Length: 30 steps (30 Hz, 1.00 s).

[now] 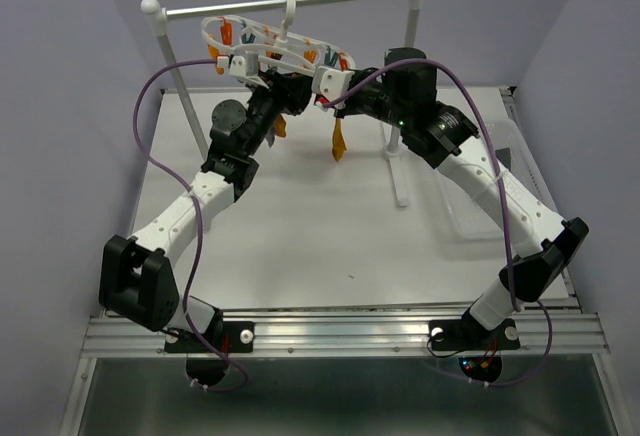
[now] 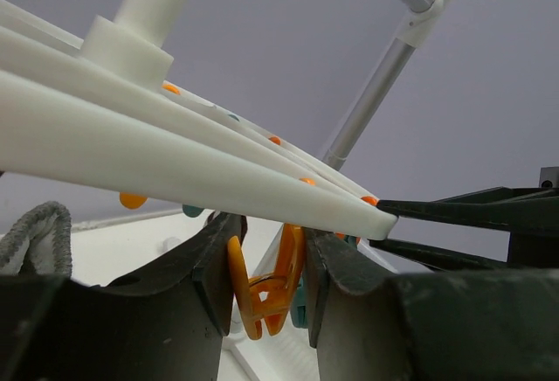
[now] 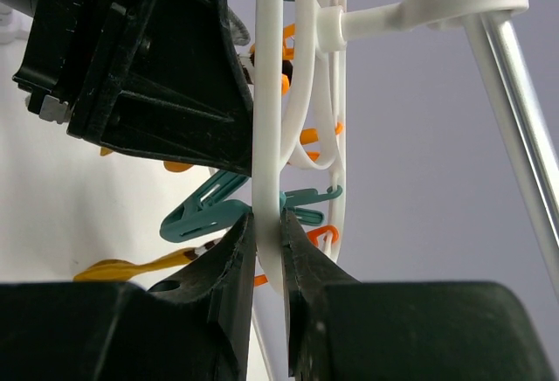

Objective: Clip the socks to the hanger
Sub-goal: Open the clamp at the hanger.

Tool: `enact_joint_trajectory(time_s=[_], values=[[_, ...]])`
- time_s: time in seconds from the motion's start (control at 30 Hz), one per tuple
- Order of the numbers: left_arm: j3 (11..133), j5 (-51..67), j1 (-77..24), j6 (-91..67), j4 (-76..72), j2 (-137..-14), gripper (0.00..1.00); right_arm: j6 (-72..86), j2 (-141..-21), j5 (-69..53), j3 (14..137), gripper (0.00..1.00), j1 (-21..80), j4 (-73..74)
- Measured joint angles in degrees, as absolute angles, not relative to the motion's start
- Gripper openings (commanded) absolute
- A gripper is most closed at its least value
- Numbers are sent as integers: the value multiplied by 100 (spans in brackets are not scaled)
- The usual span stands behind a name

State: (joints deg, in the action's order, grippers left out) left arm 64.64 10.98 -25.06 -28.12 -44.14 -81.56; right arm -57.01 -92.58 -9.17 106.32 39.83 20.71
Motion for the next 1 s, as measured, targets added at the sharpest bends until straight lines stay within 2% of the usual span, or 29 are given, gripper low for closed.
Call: enact_joint_trajectory(time_s=[0.57,0.73,0.83,0.87,1.0], values=[[6543,600,-2617,-2969,-3667,-7839,0,-5548,-9196,-878,10613,8,4032,2045],[6571,467,-2639,-3063,-3516,-7800,0,-5509,-9196,-880,10613,11,4032,2029],[6589,370,-2665,-3118,-3437,-7780,0,-5487,-9196,-878,10610,21,4038,2018],[6595,355,-2668,-3131,-3424,-7780,0,-5481,-9196,-875,10602,33,4042,2003],[6602,202,-2661,-3181,-3343,-7780,0,-5408,-9188,-770,10597,57,4042,1981]])
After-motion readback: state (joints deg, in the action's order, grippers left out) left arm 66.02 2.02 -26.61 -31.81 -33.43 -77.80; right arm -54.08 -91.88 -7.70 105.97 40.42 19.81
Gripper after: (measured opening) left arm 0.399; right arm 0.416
